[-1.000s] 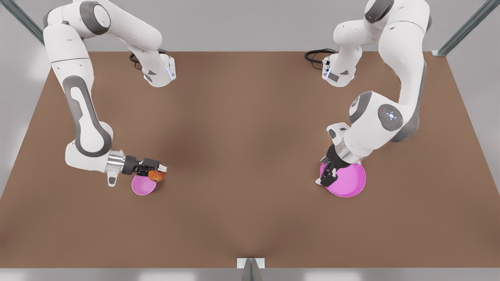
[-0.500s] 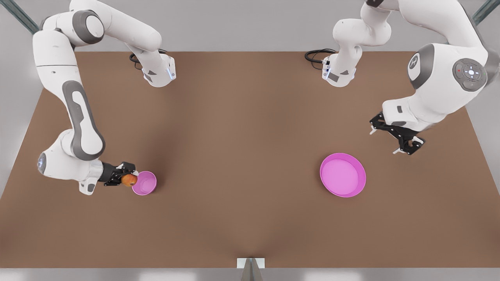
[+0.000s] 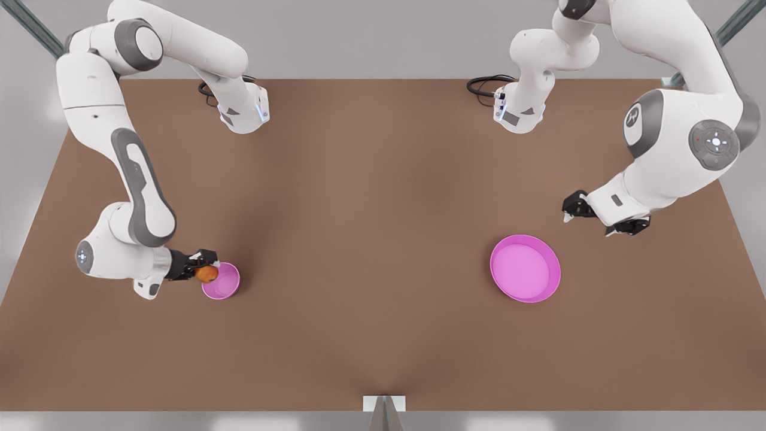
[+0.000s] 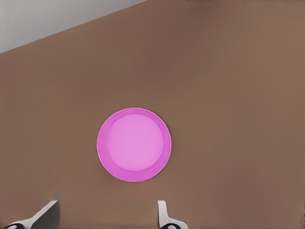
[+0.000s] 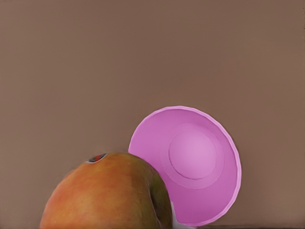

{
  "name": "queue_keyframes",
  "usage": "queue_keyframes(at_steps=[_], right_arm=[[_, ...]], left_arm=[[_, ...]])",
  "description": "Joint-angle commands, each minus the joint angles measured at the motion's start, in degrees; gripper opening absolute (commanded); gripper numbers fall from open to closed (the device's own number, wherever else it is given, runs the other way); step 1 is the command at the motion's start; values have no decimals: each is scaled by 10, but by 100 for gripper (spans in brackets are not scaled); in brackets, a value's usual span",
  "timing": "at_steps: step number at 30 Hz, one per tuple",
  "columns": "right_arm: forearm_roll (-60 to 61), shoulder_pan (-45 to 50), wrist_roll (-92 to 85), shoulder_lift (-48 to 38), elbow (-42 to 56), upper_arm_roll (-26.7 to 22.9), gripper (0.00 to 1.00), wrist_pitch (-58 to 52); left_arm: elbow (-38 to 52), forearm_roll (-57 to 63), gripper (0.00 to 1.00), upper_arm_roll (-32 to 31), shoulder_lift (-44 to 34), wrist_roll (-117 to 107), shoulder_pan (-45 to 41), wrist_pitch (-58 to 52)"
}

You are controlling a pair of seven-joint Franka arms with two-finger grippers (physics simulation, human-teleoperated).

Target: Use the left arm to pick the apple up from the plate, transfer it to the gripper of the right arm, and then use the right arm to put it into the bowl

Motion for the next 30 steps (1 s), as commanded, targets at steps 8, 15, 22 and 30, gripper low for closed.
queue_keyframes(at_steps=[8, 15, 22, 30], right_arm=[[-101, 1, 181, 18, -18, 0, 59, 45], [-111, 3, 180, 18, -17, 2, 100, 40], [-236, 21, 173, -7, 204, 22, 100, -107], [-271, 32, 304, -123, 276, 107, 100, -257]], left_arm=[[0, 0, 100, 0, 6, -221, 0, 5], [0, 0, 100, 0, 6, -221, 0, 5], [1, 0, 100, -1, 5, -223, -1, 12], [2, 1, 100, -2, 11, -213, -3, 34]])
